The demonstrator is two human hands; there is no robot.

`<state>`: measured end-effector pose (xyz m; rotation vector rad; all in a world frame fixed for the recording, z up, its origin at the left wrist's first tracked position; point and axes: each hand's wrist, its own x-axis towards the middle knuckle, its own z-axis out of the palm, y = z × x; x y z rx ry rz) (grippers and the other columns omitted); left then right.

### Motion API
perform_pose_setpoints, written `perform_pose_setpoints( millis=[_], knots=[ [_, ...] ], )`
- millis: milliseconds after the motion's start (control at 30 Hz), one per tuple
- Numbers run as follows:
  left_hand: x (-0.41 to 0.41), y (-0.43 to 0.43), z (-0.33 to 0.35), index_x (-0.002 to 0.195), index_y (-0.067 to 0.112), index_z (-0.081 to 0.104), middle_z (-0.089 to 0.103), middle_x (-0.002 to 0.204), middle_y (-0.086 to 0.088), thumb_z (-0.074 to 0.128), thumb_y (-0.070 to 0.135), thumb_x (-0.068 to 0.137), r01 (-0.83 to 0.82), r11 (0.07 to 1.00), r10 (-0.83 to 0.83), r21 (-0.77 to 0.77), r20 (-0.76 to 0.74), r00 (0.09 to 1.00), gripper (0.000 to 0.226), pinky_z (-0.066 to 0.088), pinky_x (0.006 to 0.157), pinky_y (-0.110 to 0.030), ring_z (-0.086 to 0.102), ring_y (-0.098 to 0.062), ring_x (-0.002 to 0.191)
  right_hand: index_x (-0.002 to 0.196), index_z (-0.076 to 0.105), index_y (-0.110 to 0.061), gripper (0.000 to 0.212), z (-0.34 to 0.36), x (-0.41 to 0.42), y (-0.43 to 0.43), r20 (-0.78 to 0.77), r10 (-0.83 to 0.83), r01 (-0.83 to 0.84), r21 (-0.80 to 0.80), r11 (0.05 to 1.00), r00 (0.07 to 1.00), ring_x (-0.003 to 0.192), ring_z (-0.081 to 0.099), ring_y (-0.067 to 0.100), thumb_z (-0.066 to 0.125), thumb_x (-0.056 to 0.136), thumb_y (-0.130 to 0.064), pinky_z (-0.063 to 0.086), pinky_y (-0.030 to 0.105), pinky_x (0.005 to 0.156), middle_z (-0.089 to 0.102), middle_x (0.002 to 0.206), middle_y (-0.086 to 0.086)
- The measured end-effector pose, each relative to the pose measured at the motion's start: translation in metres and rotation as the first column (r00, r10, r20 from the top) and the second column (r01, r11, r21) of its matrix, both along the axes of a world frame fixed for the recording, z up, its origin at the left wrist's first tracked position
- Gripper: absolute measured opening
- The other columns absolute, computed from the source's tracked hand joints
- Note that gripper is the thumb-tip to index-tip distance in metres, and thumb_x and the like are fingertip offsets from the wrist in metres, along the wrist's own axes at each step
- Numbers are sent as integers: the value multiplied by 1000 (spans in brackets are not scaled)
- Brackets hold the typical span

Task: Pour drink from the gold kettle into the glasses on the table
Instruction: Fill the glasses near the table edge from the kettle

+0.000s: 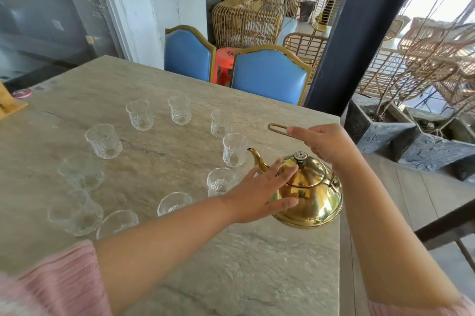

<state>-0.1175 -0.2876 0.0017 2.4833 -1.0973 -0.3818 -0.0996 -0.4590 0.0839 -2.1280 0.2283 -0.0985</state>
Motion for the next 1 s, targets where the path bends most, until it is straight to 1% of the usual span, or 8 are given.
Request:
perform_pose_setpoints(
  millis=[167,267,300,400,500,667,867,1000],
  knots=[
    [40,4,-3,149,36,-9,-16,159,0,27,57,96,58,998,-58,-5,-22,998,68,-10,115,-35,16,-12,146,49,35,-12,57,5,31,6,1,-14,14,-75,997,1000,44,23,14,71,77,-47,30,32,60,24,48,1],
    [57,6,-7,149,34,-10,-20,158,2,30,54,97,75,995,-78,-64,-46,996,69,-7,116,-37,-6,-9,147,46,36,-12,59,7,48,11,-32,-29,24,-141,990,999,43,27,14,69,78,-49,33,30,57,26,46,-1],
    [62,7,-9,149,33,-11,-22,158,1,31,54,97,80,994,-84,-74,-54,995,70,-7,116,-37,-9,-9,146,45,35,-13,60,6,53,13,-40,-33,26,-154,988,999,42,27,13,69,79,-49,32,29,55,26,45,-2],
    [75,9,-15,146,35,-18,-27,156,-1,32,54,97,101,992,-106,-79,-74,992,73,-9,116,-35,-11,-8,146,45,32,-15,61,7,67,19,-70,-26,13,-185,983,997,41,22,12,70,78,-49,28,28,53,22,45,-3],
    [84,11,-18,140,40,-24,-31,154,1,33,55,96,107,990,-115,-95,-91,989,73,-12,115,-34,-12,-6,145,47,35,-13,60,10,79,25,-120,-25,-6,-252,968,993,48,29,13,67,80,-50,32,29,59,24,47,-1],
    [91,13,-18,138,40,-25,-32,153,5,33,53,97,123,985,-136,-118,-113,984,72,-15,112,-29,-10,-4,145,48,34,-13,60,10,94,30,-155,4,-57,-338,940,988,46,26,14,66,79,-53,28,28,52,23,49,0],
    [96,12,-26,142,36,-24,-31,149,7,32,52,97,115,984,-135,-140,-148,980,74,-13,116,-33,-13,-5,145,44,40,-14,59,7,106,39,-204,47,-126,-394,911,978,43,30,13,65,82,-51,30,26,49,30,46,-1],
    [95,13,-26,145,33,-23,-28,149,6,32,50,98,102,984,-125,-143,-157,980,74,-14,114,-31,-10,-5,145,44,41,-14,58,6,109,41,-214,58,-144,-409,901,975,43,31,13,64,82,-52,30,26,48,31,45,-1]
  ],
)
